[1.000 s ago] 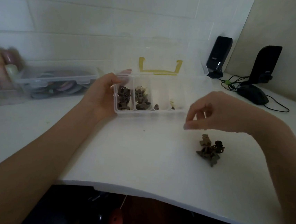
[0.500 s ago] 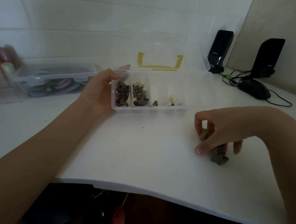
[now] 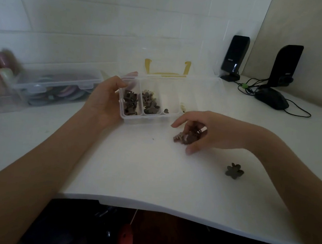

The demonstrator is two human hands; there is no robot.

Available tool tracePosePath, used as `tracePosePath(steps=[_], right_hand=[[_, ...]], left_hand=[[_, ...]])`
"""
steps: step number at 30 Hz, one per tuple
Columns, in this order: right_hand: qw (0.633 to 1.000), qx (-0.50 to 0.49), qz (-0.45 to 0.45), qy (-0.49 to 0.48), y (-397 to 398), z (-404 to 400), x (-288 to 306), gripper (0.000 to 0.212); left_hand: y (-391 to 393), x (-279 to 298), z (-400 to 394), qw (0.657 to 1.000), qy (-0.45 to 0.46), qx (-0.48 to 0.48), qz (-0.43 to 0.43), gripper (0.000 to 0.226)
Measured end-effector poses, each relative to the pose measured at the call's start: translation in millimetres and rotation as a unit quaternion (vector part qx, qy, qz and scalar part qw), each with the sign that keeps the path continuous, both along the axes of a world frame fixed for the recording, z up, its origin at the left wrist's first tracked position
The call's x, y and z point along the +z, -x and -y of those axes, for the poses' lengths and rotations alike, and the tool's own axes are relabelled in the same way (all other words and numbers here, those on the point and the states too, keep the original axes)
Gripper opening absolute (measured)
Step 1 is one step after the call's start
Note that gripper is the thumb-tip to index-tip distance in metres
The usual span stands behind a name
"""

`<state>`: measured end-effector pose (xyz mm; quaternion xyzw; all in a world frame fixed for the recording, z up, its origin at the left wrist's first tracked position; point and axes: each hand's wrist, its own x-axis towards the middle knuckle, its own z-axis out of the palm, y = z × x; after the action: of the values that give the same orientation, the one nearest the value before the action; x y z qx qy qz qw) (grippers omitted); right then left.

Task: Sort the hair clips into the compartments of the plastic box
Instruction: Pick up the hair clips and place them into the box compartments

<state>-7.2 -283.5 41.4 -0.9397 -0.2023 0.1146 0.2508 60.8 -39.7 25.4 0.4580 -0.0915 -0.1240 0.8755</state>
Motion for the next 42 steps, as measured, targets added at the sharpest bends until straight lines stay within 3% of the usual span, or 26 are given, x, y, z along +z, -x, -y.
tracePosePath(steps=[4,13,17,21,26,28,31,33,42], right_hand=[[0.998,0.027,-0.051,-0.036,0,11,7,0.052],[0.997,0.046,0.027,-0.063,-3,9,3,0.043],[0.992,0.056,0.046,-0.099,0,1,2,0.043],[0.984,0.044,0.077,-0.153,0,0,2,0.029],[0.948,-0.032,0.097,-0.302,2,5,12,0.020],[0.921,-0.084,0.177,-0.336,0,9,15,0.023],[0.877,-0.187,0.310,-0.314,-7,21,14,0.026],[0.863,-0.219,0.349,-0.292,-10,27,13,0.020],[0.896,-0.161,0.403,-0.090,-14,28,6,0.003]], left_hand=[[-1,-1,-1,1.000,-0.011,0.000,0.013,0.048],[-3,-3,-3,1.000,-0.014,-0.002,0.020,0.039],[-3,-2,-3,1.000,-0.010,-0.004,0.019,0.047],[-2,-1,-3,1.000,-0.012,-0.002,0.007,0.038],[-2,0,-5,1.000,-0.019,0.002,0.005,0.038],[-4,-1,-9,0.999,-0.042,0.017,0.016,0.039],[-5,1,-11,0.996,-0.074,0.032,0.033,0.041],[-4,3,-10,0.996,-0.078,0.041,0.032,0.043],[2,6,-8,0.994,-0.082,0.043,0.050,0.052]])
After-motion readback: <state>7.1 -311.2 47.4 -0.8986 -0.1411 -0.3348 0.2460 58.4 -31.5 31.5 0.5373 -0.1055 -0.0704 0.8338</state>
